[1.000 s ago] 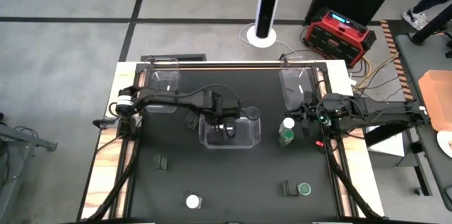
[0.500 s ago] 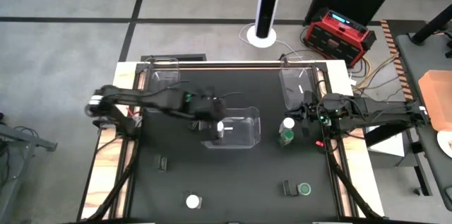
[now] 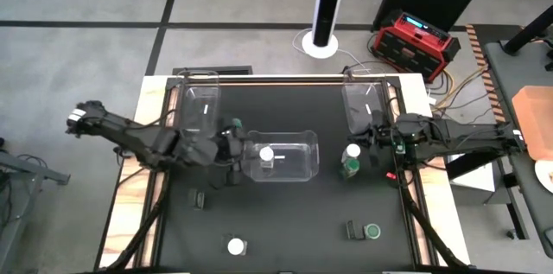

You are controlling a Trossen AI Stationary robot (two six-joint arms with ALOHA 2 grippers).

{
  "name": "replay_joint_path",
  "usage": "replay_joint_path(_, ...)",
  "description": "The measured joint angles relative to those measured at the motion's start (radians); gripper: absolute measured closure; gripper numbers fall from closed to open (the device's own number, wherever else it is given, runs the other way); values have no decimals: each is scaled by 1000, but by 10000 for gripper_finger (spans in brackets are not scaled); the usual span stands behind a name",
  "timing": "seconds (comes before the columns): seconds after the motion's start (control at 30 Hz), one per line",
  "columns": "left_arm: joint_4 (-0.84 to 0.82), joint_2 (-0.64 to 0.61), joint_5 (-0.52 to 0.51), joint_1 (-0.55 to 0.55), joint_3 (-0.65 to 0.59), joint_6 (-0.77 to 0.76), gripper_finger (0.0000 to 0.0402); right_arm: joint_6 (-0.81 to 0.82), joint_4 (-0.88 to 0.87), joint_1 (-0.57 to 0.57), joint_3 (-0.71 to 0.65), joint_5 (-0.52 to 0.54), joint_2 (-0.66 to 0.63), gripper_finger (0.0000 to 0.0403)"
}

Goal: Sort spices by type
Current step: Put the green seasoning bottle into the top right transparent bin

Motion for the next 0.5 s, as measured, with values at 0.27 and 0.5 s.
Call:
replay_joint_path(0.27,138,-71,-1,-7,-109,32,183,110,79,20,47,-27,47,390)
replay_joint_path(0.5,139,-74,-7,-7,-110,58,183,212,-8,63,181,-27,251,390)
